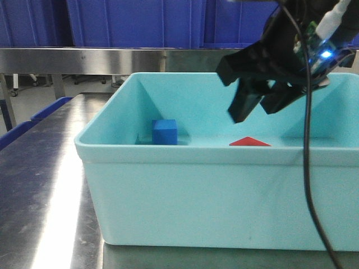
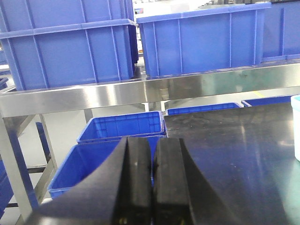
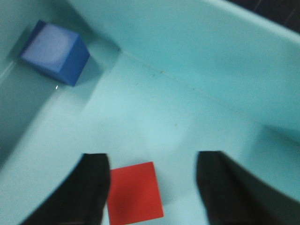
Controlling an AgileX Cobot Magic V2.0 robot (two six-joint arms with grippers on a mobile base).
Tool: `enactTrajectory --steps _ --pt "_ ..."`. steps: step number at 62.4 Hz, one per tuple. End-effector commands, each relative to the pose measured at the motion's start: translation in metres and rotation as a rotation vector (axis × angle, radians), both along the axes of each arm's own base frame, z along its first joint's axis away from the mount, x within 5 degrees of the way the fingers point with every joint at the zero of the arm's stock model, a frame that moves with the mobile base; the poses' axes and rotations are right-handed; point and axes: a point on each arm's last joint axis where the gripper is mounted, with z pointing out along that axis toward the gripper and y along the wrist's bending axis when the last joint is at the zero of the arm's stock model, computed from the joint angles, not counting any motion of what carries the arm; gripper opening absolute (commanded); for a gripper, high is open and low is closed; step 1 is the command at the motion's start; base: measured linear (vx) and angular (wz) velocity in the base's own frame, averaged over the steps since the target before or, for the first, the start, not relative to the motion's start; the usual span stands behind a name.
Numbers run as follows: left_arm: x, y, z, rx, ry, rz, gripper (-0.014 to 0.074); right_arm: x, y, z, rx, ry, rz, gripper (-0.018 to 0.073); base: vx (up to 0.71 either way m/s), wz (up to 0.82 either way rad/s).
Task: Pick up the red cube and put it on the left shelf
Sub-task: 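Lower the open right gripper over the red cube in the tub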
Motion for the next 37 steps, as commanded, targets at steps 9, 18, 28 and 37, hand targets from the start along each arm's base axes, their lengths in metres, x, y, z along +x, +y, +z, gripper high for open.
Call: enactTrajectory --steps 9,18,28,37 --pt "0.001 0.0 0.0 -0.007 -0.053 0.0 0.0106 0.002 0.007 0.015 0.001 -0.068 0.042 0.0614 0.0 0.0" --pt "0.001 0.0 0.0 -0.007 -0.053 0.0 0.0106 0.002 0.007 0.014 -0.006 -0.058 0.041 0.0614 0.0 0.0" --pt "0.001 0.0 0.0 -0.007 -0.053 0.0 0.0106 0.002 0.007 0.013 -0.009 -0.053 0.042 0.0614 0.0 0.0" --pt "0.001 0.0 0.0 -0.007 -0.053 0.0 0.0106 0.003 0.008 0.008 -0.017 -0.039 0.042 0.0614 0.0 0.0"
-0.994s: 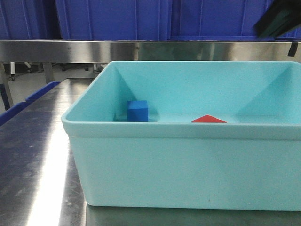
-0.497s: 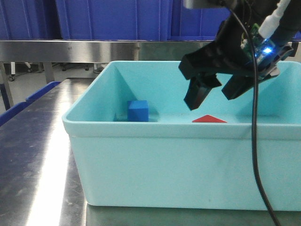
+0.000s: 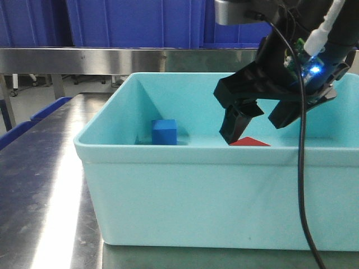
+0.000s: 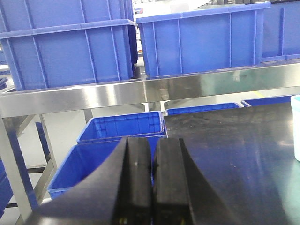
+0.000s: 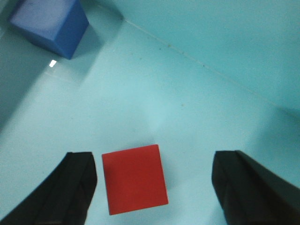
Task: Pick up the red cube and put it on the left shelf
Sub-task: 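Lower the open right gripper over the red cube in the tub, then close the right gripper on the red cube and lift it out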
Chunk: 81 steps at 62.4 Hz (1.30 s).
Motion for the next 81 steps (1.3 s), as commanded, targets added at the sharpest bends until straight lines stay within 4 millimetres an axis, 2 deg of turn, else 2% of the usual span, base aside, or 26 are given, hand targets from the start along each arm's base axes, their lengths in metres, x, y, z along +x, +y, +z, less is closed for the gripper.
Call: enactTrajectory --steps 1,22,37,43,47,54,55,62,68,75,81 --pt "0.001 0.0 0.0 -0.007 -0.053 0.0 0.0106 0.005 0.004 0.02 0.031 -0.093 0.027 0.0614 0.0 0.0" --pt "0.001 0.0 0.0 -0.007 -0.053 0.0 0.0106 0.009 0.016 -0.006 -0.026 -0.03 0.064 0.0614 0.0 0.0" --pt "0.001 0.0 0.0 -0.007 -0.053 0.0 0.0106 0.012 0.017 -0.011 -0.049 -0.039 0.08 0.0606 0.0 0.0" --pt "0.001 0.0 0.0 -0.007 -0.053 0.0 0.0106 0.012 0.018 -0.011 -0.044 -0.045 0.082 0.0497 0.0 0.0" --pt "0.001 0.0 0.0 -0.007 -0.053 0.0 0.0106 0.013 0.018 -0.009 -0.035 -0.058 0.083 0.0346 0.0 0.0" --pt "0.001 0.0 0.0 -0.007 -0.053 0.0 0.0106 0.011 0.017 -0.001 -0.019 -0.089 0.086 0.0062 0.0 0.0" --pt "0.001 0.0 0.0 -0.007 -0.053 0.0 0.0106 0.01 0.017 0.002 -0.014 -0.101 0.087 0.0049 0.0 0.0" --pt "0.001 0.0 0.0 -0.007 -0.053 0.0 0.0106 0.006 0.013 0.024 0.01 -0.191 0.105 0.0057 0.0 0.0" --pt "0.001 0.0 0.0 -0.007 -0.053 0.0 0.0106 -0.005 0.004 0.052 0.041 -0.312 0.126 0.0058 0.0 0.0" --pt "0.001 0.0 0.0 -0.007 -0.053 0.0 0.0106 -0.02 -0.015 0.081 0.104 -0.453 0.113 0.0057 0.0 0.0" --pt "0.001 0.0 0.0 -0.007 -0.053 0.0 0.0106 -0.032 -0.036 0.093 0.153 -0.552 0.075 0.0057 0.0 0.0"
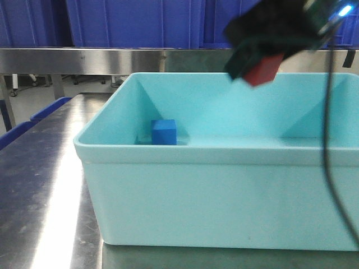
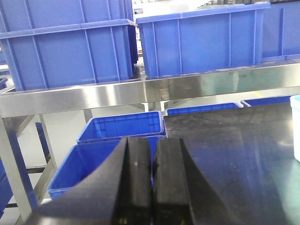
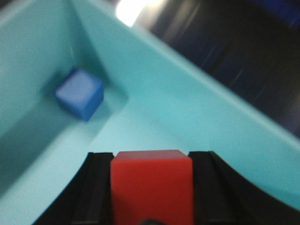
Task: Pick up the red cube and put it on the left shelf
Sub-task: 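Close the right gripper on the red cube and lift it out, then hold the red cube in the right gripper while backing away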
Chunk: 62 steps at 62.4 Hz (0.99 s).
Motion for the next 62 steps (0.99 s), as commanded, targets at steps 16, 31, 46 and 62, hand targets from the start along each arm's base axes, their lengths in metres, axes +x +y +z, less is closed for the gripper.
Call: enactTrajectory --steps 16,31,46,62 --pt "0.001 0.0 0.0 -0.007 -0.053 0.0 0.0106 -0.058 -0.081 0.043 0.174 -0.41 -0.146 0.0057 0.0 0.0" --pt "0.001 0.0 0.0 -0.007 -0.053 0.0 0.0106 -0.103 -0.114 0.025 0.175 -0.492 -0.262 0.0057 0.0 0.0" --pt "0.001 0.0 0.0 -0.007 -0.053 0.0 0.0106 -0.119 -0.119 0.015 0.18 -0.515 -0.273 0.0057 0.0 0.0" --pt "0.001 0.0 0.0 -0.007 -0.053 0.0 0.0106 -0.119 -0.121 0.013 0.21 -0.367 -0.341 0.0057 0.0 0.0"
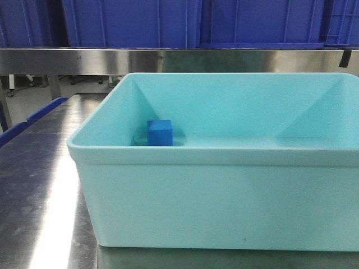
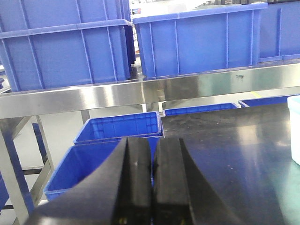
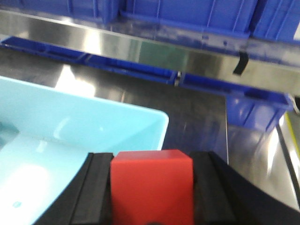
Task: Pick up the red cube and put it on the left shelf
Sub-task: 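Hold the red cube in the right gripper while backing away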
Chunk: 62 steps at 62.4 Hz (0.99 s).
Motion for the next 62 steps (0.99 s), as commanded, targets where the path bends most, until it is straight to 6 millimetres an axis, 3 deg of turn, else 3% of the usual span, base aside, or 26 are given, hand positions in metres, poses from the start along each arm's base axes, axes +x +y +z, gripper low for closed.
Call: enactTrajectory --steps 1,19,62 --pt "0.001 0.0001 -0.0003 -0.007 -0.053 0.0 0.0106 0.0021 0.0002 0.0193 0.05 -0.028 -0.011 0.0057 0.0 0.0" --pt "0.001 0.0001 -0.0003 -0.007 -0.053 0.0 0.0106 0.009 -0.0006 0.0148 0.046 0.163 -0.05 0.0057 0.0 0.0" --pt "0.001 0.0001 -0.0003 -0.007 -0.053 0.0 0.0106 0.0101 -0.0011 0.0201 0.039 0.196 -0.06 0.0057 0.0 0.0"
